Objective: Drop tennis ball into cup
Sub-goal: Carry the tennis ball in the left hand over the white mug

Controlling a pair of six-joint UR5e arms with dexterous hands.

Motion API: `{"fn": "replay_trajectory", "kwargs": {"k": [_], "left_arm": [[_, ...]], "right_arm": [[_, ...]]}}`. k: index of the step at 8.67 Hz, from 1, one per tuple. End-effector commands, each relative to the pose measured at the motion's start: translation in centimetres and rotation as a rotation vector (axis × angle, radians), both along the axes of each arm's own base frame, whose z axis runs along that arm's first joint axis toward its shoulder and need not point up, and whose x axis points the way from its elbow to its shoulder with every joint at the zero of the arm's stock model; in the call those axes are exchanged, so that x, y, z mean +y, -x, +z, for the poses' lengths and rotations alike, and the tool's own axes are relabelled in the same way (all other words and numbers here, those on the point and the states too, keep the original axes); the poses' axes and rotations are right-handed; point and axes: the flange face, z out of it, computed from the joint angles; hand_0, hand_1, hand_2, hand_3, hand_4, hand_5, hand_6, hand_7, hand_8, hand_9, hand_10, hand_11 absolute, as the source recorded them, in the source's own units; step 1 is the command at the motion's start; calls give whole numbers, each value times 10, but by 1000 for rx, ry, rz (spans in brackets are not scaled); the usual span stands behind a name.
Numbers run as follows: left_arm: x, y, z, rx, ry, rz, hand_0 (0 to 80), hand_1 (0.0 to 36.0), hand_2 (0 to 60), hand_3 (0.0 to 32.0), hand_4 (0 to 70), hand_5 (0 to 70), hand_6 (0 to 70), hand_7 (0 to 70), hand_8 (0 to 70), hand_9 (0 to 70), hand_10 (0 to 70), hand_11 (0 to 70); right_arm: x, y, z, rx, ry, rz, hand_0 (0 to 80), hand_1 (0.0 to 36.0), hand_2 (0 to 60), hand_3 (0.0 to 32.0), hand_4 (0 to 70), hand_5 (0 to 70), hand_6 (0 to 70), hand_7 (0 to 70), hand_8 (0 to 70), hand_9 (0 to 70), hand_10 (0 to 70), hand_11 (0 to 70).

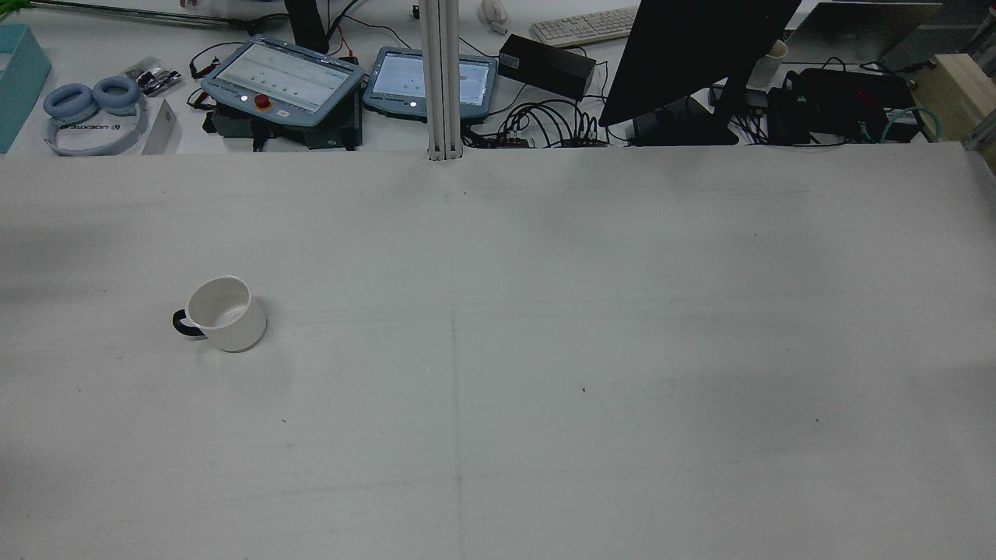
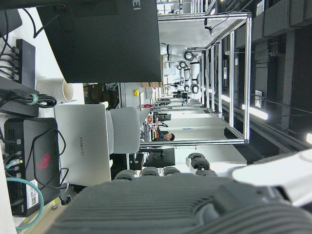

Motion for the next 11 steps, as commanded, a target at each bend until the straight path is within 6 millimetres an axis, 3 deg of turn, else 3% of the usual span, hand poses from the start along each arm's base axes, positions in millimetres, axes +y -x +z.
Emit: {"fn": "replay_trajectory", "kwargs": {"k": [1, 3, 5, 7, 9, 10, 11], "left_arm": [[9, -27, -5, -21, -33, 98, 800, 360, 600, 320, 100, 342, 700, 634, 496, 431, 202, 328], [20, -111, -47, -132, -131, 207, 800, 360, 600, 320, 75, 336, 700, 620, 490, 425, 201, 327], [30, -189, -50, -170, -186, 273, 800, 360, 600, 320, 16, 332, 700, 585, 484, 417, 203, 331], [45, -253, -28, -140, -148, 314, 800, 360, 600, 320, 21, 340, 700, 586, 491, 421, 207, 337], [37, -279, -17, -147, -135, 338, 800, 360, 600, 320, 28, 324, 700, 599, 482, 423, 201, 329], [29, -291, -27, -143, -139, 346, 800, 360, 600, 320, 19, 340, 700, 577, 489, 417, 198, 325], [22, -297, -34, -144, -138, 348, 800, 360, 600, 320, 17, 309, 652, 605, 471, 420, 197, 323]], "right_arm": [[0, 0, 0, 0, 0, 0, 0, 0, 0, 0, 0, 0, 0, 0, 0, 0, 0, 0], [0, 0, 0, 0, 0, 0, 0, 0, 0, 0, 0, 0, 0, 0, 0, 0, 0, 0], [0, 0, 0, 0, 0, 0, 0, 0, 0, 0, 0, 0, 0, 0, 0, 0, 0, 0], [0, 0, 0, 0, 1, 0, 0, 0, 0, 0, 0, 0, 0, 0, 0, 0, 0, 0], [0, 1, 1, 0, 2, -2, 0, 0, 0, 0, 0, 0, 0, 0, 0, 0, 0, 0], [0, 1, 1, 0, 2, -2, 0, 0, 0, 0, 0, 0, 0, 0, 0, 0, 0, 0], [0, 0, 1, 0, 2, 0, 0, 0, 0, 0, 0, 0, 0, 0, 0, 0, 0, 0]]}}
